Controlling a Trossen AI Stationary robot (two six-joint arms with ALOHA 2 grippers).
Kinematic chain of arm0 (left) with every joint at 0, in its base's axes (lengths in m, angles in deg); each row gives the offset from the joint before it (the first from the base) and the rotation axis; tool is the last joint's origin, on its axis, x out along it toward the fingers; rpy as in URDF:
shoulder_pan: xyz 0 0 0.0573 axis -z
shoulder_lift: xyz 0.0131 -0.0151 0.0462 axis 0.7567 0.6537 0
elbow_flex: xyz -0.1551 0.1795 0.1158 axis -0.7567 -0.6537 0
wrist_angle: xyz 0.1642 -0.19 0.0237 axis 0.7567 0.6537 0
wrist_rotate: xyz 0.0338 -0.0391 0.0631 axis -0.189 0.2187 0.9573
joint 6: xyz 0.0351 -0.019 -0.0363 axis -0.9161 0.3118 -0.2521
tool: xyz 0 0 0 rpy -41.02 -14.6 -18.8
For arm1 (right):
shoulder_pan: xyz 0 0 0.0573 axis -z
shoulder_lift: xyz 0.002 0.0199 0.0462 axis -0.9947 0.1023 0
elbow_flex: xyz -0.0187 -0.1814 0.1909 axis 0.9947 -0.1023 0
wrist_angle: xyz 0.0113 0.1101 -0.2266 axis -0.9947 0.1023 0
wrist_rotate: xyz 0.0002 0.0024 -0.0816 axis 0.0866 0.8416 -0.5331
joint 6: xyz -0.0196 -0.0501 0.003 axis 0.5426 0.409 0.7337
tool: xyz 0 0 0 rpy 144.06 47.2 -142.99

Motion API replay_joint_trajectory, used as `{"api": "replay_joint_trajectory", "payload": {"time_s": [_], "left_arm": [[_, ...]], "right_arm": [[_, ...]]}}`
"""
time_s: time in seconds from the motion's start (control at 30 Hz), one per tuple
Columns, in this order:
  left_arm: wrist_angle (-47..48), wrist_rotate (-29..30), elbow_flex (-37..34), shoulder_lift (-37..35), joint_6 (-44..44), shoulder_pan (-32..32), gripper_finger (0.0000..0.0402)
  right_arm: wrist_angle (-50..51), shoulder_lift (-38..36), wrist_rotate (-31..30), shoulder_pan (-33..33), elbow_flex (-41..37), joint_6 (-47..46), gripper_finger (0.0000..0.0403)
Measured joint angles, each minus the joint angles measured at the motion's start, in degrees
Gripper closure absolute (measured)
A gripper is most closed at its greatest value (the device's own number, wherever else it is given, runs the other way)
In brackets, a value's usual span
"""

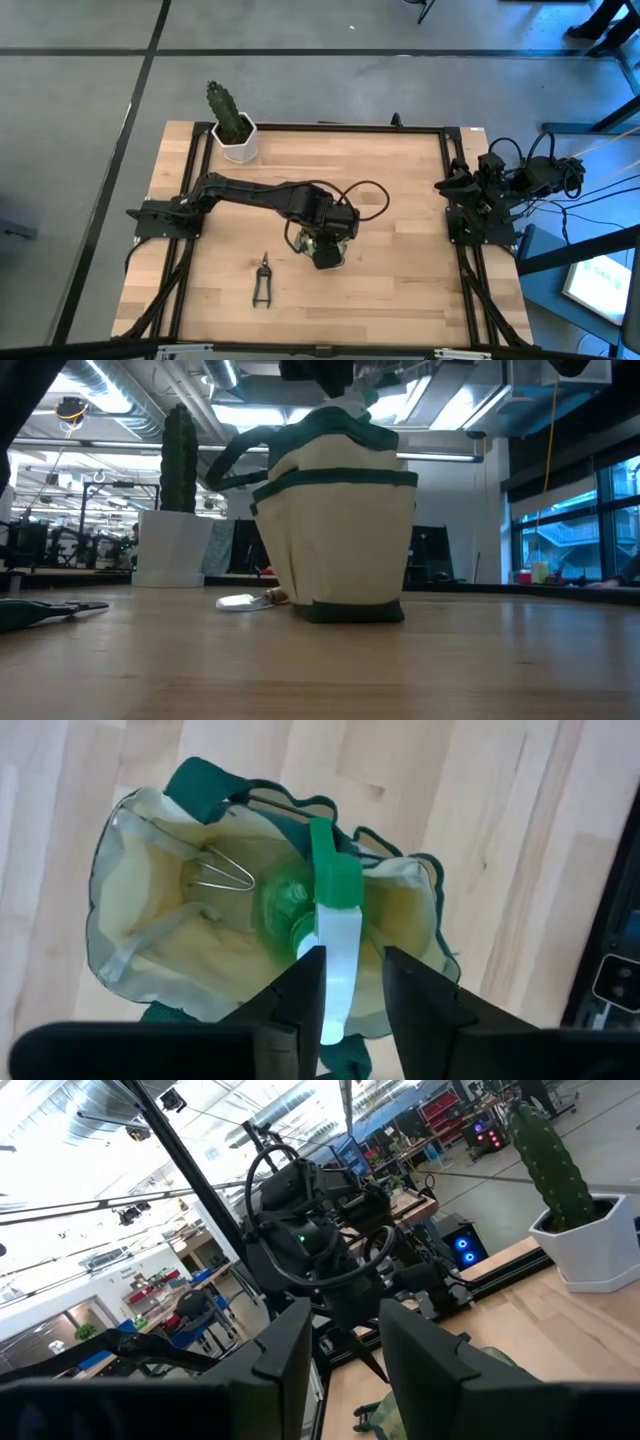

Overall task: Pick & Place Garden tools in Gardening bag
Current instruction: Put the green shear scissors into the light brown gardening bag

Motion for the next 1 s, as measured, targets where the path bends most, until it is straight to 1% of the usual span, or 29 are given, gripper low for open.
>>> {"api": "replay_joint_trajectory", "payload": {"time_s": [0.13,0.33,0.43,0.53,0.63,0.7,0.77,0.83,1.0], "left_arm": [[0.0,1.0,0.0,0.0,0.0,0.5,0.0285],[-0.8,5.4,-0.1,-1.7,1.8,0.8,0.0250],[-3.2,10.7,-0.1,-4.6,4.1,0.8,0.0241],[-6.5,19.3,-0.1,-8.7,7.3,0.5,0.0242],[-5.9,27.7,0.0,-13.1,12.9,0.1,0.0250],[-5.1,30.4,0.0,-15.6,17.3,-0.2,0.0257],[-5.1,29.8,0.0,-17.6,19.7,-0.5,0.0263],[-4.1,26.0,0.0,-19.0,20.4,-0.9,0.0269],[2.0,9.9,0.0,-19.2,19.0,-0.9,0.0280]], "right_arm": [[0.0,0.0,0.0,0.0,0.0,0.0,0.0279],[0.0,0.0,0.0,0.0,0.0,0.0,0.0279],[0.3,0.0,0.0,0.0,0.0,0.0,0.0279],[0.9,0.0,0.0,0.0,0.0,0.0,0.0279],[0.9,0.0,-0.6,0.0,0.0,0.0,0.0279],[0.9,0.0,-1.5,0.0,0.0,-1.3,0.0279],[0.6,0.0,-2.4,0.0,0.0,-1.6,0.0279],[0.7,0.0,-3.5,0.0,0.0,-1.5,0.0279],[0.9,0.0,-4.9,0.0,0.0,-1.3,0.0279]]}}
